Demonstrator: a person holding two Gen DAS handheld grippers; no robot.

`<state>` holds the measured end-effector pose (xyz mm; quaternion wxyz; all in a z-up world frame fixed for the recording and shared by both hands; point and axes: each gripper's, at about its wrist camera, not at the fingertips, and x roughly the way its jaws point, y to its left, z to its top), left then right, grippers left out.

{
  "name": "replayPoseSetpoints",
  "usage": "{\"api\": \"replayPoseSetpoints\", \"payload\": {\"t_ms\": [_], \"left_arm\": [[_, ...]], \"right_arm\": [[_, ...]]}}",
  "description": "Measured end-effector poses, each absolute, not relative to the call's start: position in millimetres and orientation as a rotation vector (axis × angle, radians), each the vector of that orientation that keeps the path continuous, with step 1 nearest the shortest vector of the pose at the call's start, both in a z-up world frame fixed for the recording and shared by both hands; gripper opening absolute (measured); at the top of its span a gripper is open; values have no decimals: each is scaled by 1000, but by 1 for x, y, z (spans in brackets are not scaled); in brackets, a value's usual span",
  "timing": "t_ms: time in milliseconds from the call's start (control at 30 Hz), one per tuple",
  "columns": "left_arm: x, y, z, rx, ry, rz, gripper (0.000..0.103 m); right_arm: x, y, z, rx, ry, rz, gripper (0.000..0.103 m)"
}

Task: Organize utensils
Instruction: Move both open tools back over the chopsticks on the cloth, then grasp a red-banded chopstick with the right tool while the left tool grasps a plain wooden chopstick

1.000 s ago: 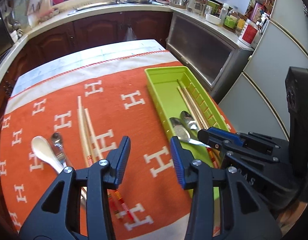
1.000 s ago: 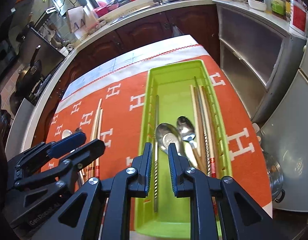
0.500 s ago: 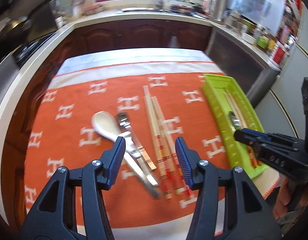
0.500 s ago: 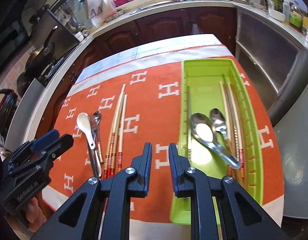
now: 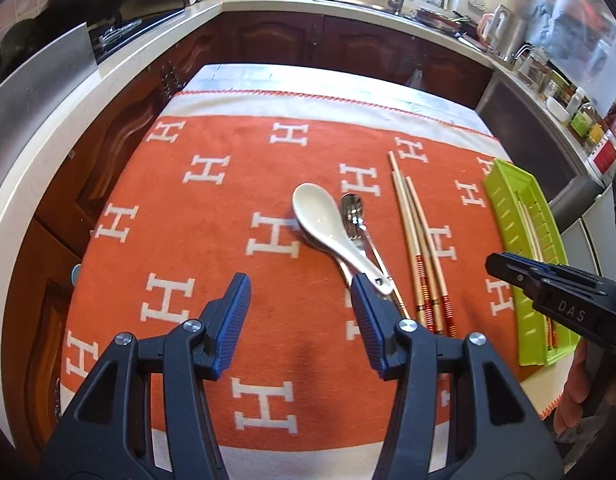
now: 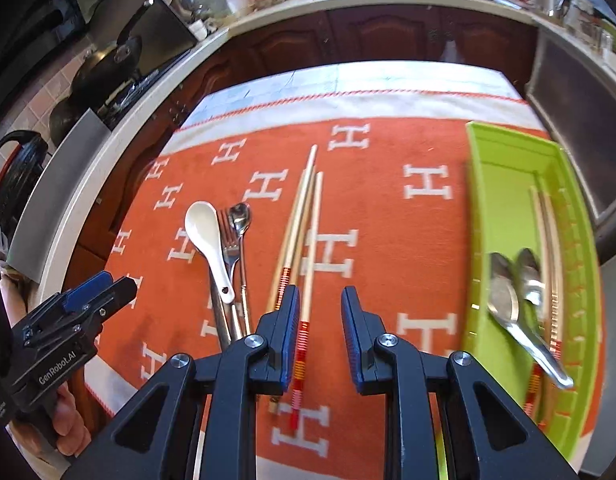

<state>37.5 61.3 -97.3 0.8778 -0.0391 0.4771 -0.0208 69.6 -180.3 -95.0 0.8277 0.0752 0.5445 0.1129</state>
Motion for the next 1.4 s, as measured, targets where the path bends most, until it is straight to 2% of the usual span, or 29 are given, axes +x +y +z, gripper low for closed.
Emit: {"api": "replayPoseSetpoints", "payload": {"t_ms": [533,867,967,1033,1067,1200,1300,1400], "left_arm": [[51,35,-119,-30,1037,-111,49],[62,13,-117,2,1030,-175,49],[72,5,-120,1,1036,-222,49],[80,-1,-124,-5,1049,-250,49],[84,-4,-126,-13,1053,-278,47],[101,-19,-138,-9,1088,-338,32],[111,-30,-152,13,1126,-339,27],[113,-38,-158,28,1137,-348,26]], "right_arm": [[97,-148,-168,27,1277,242,21],[103,-126,-172,-141,1187,214,21],[106,-131,-171,-120,1185,194,7],[108,-141,-170,-69,1193,185,6],[108,-149,-170,-33,1198,182,6],[104,-169,-168,46,1216,172,6],[98,-180,-168,85,1220,173,6],[92,-187,-168,106,1214,175,6]]}}
